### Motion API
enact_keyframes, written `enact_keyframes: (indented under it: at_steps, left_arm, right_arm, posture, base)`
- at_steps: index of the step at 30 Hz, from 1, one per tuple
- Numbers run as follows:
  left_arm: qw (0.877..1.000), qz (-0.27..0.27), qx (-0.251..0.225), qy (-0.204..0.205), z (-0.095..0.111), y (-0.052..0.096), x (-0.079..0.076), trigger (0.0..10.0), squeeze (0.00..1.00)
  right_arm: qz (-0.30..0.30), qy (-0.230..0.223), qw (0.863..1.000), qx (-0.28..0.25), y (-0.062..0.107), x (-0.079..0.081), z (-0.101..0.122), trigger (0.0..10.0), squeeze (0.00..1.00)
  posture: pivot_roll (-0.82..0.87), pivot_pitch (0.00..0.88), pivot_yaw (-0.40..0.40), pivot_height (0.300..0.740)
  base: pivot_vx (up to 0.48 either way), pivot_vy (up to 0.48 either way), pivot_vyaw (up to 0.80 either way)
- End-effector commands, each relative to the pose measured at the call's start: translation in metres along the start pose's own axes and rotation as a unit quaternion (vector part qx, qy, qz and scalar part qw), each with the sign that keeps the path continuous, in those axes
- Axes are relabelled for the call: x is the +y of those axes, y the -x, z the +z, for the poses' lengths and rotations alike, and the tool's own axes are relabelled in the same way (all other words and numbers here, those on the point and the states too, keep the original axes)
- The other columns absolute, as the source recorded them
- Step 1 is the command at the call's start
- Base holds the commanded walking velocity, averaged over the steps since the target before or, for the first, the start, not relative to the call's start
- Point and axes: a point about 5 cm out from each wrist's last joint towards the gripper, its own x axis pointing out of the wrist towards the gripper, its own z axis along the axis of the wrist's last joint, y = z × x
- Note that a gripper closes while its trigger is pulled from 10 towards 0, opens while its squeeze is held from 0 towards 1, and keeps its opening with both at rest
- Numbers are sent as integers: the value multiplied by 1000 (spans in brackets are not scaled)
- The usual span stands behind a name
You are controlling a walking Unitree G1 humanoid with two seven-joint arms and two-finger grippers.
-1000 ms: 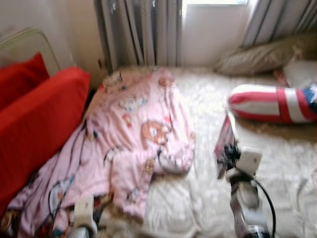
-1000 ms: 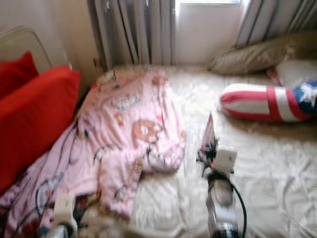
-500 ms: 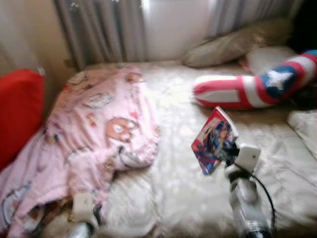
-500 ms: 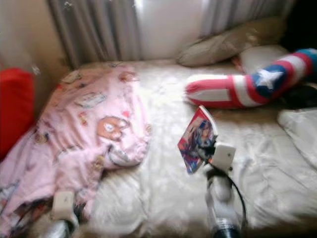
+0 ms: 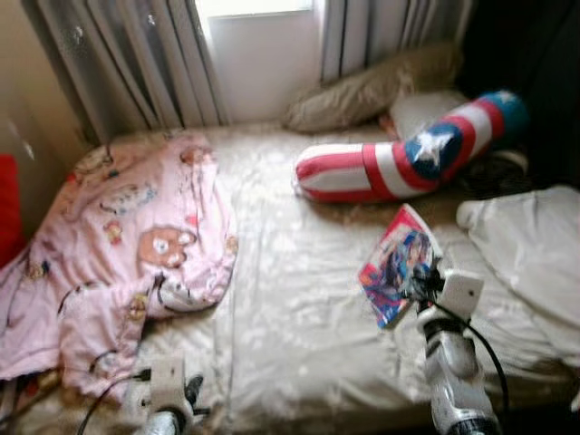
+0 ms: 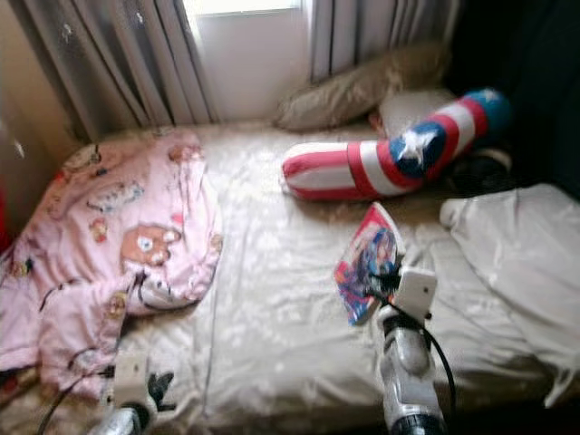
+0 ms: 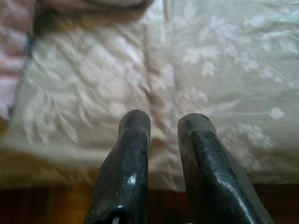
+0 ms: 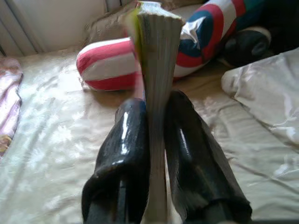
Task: Clean up the room
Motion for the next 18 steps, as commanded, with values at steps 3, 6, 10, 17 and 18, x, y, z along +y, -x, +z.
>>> enact_keyframes:
  at_steps: [3, 6, 10, 17, 18]
  left_arm:
    - [1000, 4, 0, -4, 1, 0, 5, 10000, 0]
    - [1000, 3, -1, -4, 2, 0, 4, 10000, 0]
    - [1000, 4, -1, -4, 2, 0, 4, 10000, 0]
    - [1000, 5, -2, -1, 2, -1, 4, 10000, 0]
    - [1000, 4, -2, -1, 2, -1, 4, 10000, 0]
  right_arm:
    - [20, 3, 1000, -18, -4, 7, 8, 10000, 0]
    - [39, 14, 999, -22, -3, 11, 9, 10000, 0]
    - [49, 22, 998, -25, -2, 14, 9, 10000, 0]
    - [45, 7, 999, -23, -2, 13, 9, 10000, 0]
    - [43, 12, 999, -21, -2, 12, 8, 10000, 0]
  posture:
    - [20, 0, 21, 740]
    - [19, 0, 24, 740]
    - [17, 0, 24, 740]
    - [19, 0, 23, 740]
    - [17, 0, 23, 740]
  base:
    - [0, -386, 0]
    - [0, -386, 0]
    - [0, -186, 719]
    - [0, 0, 225]
    - [0, 0, 0]
